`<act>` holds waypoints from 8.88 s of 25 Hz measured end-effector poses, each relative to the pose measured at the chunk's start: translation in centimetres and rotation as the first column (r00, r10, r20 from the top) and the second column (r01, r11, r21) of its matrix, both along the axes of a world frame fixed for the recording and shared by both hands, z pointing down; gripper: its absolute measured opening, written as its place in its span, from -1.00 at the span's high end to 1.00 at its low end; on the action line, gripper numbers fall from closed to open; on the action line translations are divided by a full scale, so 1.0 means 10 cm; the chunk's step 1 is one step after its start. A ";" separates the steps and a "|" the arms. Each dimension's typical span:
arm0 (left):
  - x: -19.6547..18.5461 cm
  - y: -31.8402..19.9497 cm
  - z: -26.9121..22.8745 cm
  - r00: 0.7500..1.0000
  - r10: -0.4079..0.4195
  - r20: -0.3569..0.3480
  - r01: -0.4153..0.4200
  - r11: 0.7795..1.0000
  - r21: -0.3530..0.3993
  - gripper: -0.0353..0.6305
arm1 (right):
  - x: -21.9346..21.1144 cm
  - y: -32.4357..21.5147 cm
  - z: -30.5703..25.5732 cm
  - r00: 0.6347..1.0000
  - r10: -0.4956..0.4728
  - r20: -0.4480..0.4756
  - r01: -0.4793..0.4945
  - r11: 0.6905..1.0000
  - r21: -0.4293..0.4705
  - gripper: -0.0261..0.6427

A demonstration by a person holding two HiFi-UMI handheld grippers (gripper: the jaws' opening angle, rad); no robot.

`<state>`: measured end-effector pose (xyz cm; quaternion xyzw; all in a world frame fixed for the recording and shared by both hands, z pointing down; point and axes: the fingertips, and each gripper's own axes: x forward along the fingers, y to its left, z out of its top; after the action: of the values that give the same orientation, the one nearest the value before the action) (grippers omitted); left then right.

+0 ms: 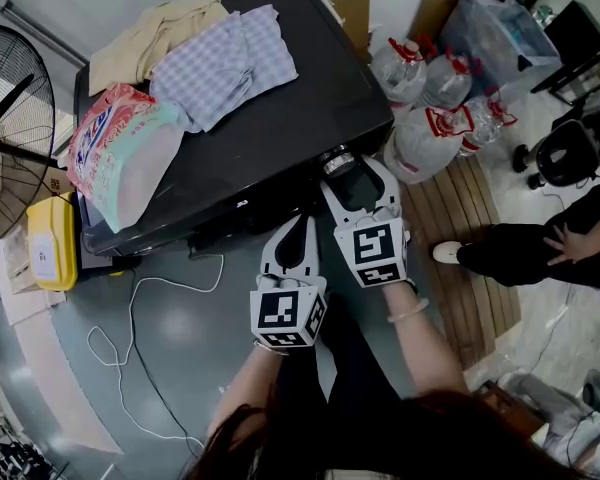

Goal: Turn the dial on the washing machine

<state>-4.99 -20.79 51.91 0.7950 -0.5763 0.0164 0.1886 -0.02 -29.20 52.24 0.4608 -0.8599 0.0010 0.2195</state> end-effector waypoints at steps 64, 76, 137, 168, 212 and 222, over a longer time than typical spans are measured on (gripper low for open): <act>0.03 0.04 0.03 1.000 -0.009 -0.013 0.009 1.000 -0.004 0.84 | -0.01 0.02 -0.02 0.999 -0.032 -0.026 0.032 0.999 0.007 0.04; 0.03 0.04 0.04 1.000 -0.010 -0.017 0.010 1.000 -0.008 0.84 | 0.04 0.01 -0.03 0.996 0.011 0.094 -0.008 0.999 -0.038 0.06; 0.08 0.06 0.08 1.000 -0.003 -0.016 0.003 1.000 -0.018 0.84 | 0.03 0.00 0.01 1.000 -0.004 0.028 0.004 1.000 -0.007 0.05; 0.08 0.06 0.15 1.000 -0.004 -0.024 0.003 0.999 -0.036 0.84 | 0.08 -0.02 0.04 0.953 0.067 0.297 -0.029 0.991 -0.131 0.05; -0.22 0.38 -0.91 0.988 -0.130 0.082 0.126 0.990 0.057 0.84 | 0.10 0.65 -0.78 0.967 -0.066 0.244 0.086 0.994 -0.072 0.63; -0.36 0.50 -1.37 0.984 -0.135 0.116 0.124 0.988 0.097 0.84 | 0.02 0.86 -1.19 0.965 -0.081 0.251 0.092 0.995 -0.035 0.79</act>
<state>-8.62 -15.77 38.21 0.7609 -0.6375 0.0269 0.1180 0.21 -20.58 40.38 0.4139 -0.8997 0.0691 0.1203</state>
